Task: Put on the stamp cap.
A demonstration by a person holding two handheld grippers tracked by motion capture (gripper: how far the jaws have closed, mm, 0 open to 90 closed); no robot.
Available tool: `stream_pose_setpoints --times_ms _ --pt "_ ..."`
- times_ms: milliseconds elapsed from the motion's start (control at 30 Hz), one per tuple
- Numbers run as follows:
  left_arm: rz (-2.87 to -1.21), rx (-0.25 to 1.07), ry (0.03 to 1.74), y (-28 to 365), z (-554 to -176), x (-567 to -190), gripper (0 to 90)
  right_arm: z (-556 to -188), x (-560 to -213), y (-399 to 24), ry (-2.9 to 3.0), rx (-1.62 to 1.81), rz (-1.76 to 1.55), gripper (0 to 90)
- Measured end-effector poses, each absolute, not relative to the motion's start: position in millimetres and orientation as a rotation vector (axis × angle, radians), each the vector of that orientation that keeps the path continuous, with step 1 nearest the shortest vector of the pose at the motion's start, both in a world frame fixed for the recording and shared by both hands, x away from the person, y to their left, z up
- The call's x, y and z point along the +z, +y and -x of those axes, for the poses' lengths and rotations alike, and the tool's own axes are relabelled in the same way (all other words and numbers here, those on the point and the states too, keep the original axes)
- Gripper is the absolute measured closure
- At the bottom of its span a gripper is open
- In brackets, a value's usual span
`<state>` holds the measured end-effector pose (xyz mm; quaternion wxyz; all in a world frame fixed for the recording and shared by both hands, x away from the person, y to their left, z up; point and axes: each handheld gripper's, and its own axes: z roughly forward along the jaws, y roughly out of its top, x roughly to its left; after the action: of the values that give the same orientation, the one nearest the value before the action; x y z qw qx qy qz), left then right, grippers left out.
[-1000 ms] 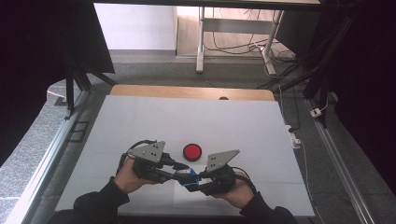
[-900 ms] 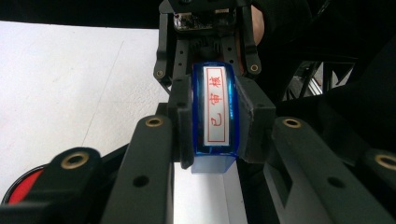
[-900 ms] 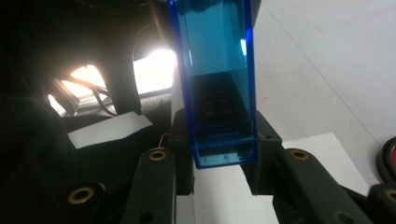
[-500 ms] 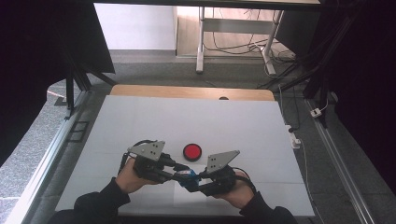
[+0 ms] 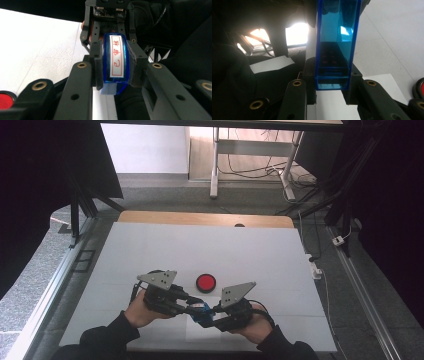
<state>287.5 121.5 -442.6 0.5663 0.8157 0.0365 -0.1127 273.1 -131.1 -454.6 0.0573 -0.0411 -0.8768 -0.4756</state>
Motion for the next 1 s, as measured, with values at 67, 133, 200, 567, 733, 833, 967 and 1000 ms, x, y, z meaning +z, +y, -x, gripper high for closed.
stream_pose_setpoints --times_ms 67,133,200,567,733,833,967,1000 --pt "-1.918 -0.277 0.086 121.0 -287.8 -443.9 70.2 -272.7 -454.3 -130.9 -2.661 -1.441 0.1 68.5" --pt "-1.912 -0.283 0.093 121.0 -288.2 -445.2 70.3 -272.7 -454.9 -131.1 -2.659 -1.438 0.099 68.4" --pt "-1.914 -0.28 0.092 120.7 -288.4 -445.4 70.3 -273.1 -455.1 -131.2 -2.658 -1.435 0.109 68.5" --pt "-1.942 -0.245 0.089 121.6 -288.2 -439.1 70.4 -272.7 -455.7 -130.4 -2.64 -1.462 0.152 67.2" --pt "-1.965 -0.213 0.106 121.1 -287.3 -437.1 70.4 -272.9 -456.4 -130.8 -2.653 -1.468 0.205 60.7" --pt "-1.979 -0.19 0.114 121.5 -286.8 -435.9 70.4 -273.1 -456.5 -131.9 -2.658 -1.475 0.238 58.7" --pt "-1.984 -0.166 0.121 122.7 -285.6 -432.6 70.4 -275.0 -456.6 -135.2 -2.659 -1.483 0.299 56.0" --pt "-1.986 -0.161 0.123 123.0 -285.3 -431.8 70.4 -275.2 -456.6 -135.9 -2.66 -1.484 0.308 55.2"
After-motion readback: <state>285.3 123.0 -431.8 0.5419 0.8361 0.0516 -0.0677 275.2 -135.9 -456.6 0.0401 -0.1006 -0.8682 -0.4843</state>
